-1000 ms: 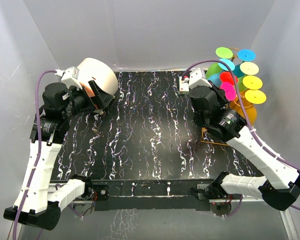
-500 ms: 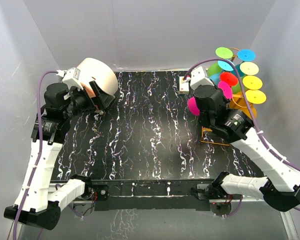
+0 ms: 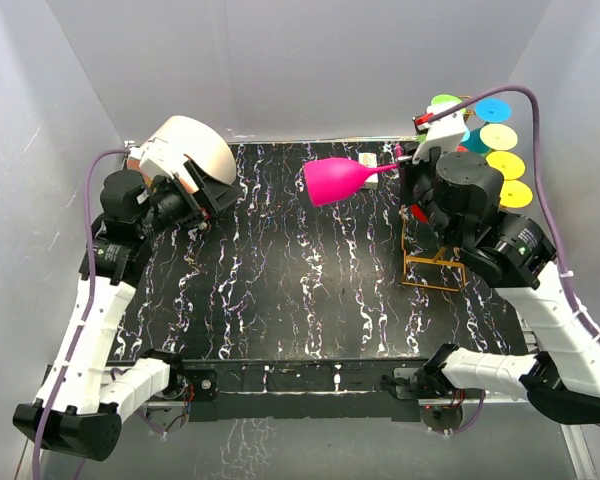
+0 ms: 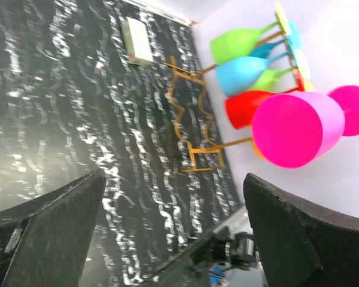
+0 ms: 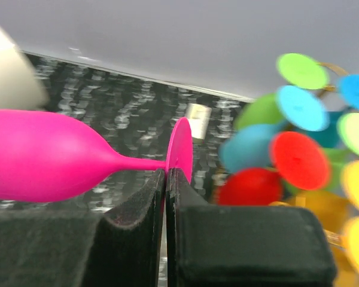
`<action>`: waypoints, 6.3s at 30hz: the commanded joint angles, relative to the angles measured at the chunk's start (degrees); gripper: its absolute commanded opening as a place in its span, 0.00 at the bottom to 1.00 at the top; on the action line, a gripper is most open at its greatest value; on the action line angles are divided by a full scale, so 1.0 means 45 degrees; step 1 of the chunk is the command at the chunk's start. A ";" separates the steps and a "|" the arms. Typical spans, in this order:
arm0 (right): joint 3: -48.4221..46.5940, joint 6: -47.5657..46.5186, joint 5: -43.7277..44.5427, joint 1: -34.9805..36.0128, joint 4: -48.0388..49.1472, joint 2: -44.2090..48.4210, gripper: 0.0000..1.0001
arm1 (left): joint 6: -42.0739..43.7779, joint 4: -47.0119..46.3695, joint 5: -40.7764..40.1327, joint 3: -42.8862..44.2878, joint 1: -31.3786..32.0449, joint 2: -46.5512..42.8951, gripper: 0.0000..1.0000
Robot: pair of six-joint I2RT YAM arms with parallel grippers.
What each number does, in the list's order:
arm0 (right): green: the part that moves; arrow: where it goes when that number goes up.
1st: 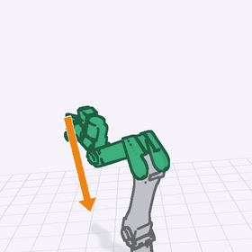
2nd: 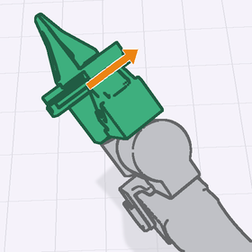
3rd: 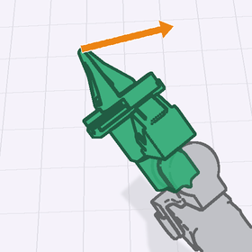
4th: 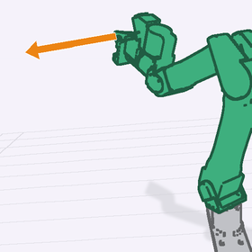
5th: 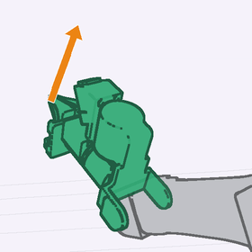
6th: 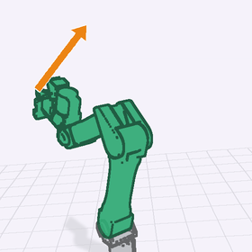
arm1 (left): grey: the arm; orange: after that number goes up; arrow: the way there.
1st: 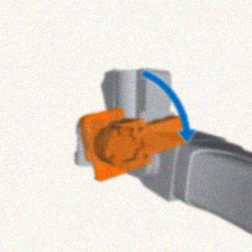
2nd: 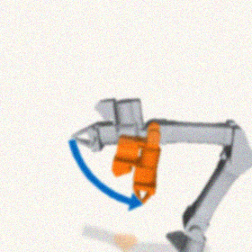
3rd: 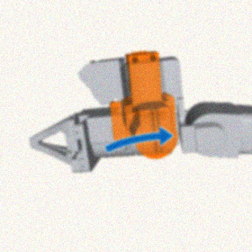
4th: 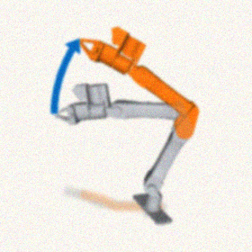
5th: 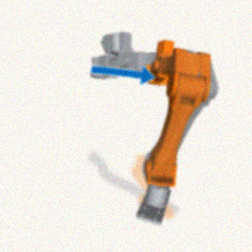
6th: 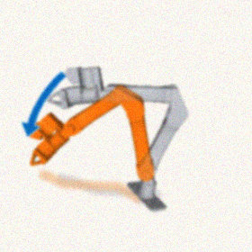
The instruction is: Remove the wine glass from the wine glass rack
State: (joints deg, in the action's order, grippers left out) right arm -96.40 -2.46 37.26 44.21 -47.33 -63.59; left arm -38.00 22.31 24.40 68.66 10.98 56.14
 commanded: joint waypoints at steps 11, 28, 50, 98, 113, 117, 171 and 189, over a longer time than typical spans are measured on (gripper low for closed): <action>0.2244 0.4831 -0.6370 0.0056 0.5297 0.0534 0.00 | -0.6982 -0.9001 0.4970 -0.3299 -0.0069 -0.0462 0.78; 0.3885 0.5385 -0.6685 0.0041 0.6651 0.0629 0.03 | -0.5557 -0.6542 0.4823 -0.2500 -0.0059 -0.0471 0.07; 0.3210 0.1332 -0.1536 0.0044 0.4282 0.1818 0.79 | 0.4342 0.8359 -0.8863 0.0927 -0.0104 0.1822 0.00; 0.0955 -0.3575 0.7170 -0.1682 0.1666 -0.3339 0.58 | 0.2588 0.4126 0.1797 0.2450 -0.1235 0.0912 0.99; 0.0945 -0.3490 0.6688 -0.2856 0.1966 -0.4258 0.47 | 0.1924 0.3027 0.3133 0.2009 -0.1230 0.0363 0.99; 0.1029 -0.3468 0.6584 -0.3115 0.2094 -0.4443 0.44 | 0.2106 0.3211 0.3036 0.1949 -0.1230 0.0340 0.99; 0.0601 -0.5407 0.6302 -0.2223 0.3214 -0.3580 0.00 | 0.1993 0.3325 0.2862 0.1525 -0.1230 0.0223 0.99; 0.0539 -0.5841 0.5891 -0.2070 0.3570 -0.3771 0.00 | 0.1154 0.2754 0.3377 0.1033 -0.1230 0.0037 0.99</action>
State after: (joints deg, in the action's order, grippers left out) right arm -91.00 -28.08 64.10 34.13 -35.27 -81.21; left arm -32.01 35.57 37.58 73.80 5.72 57.98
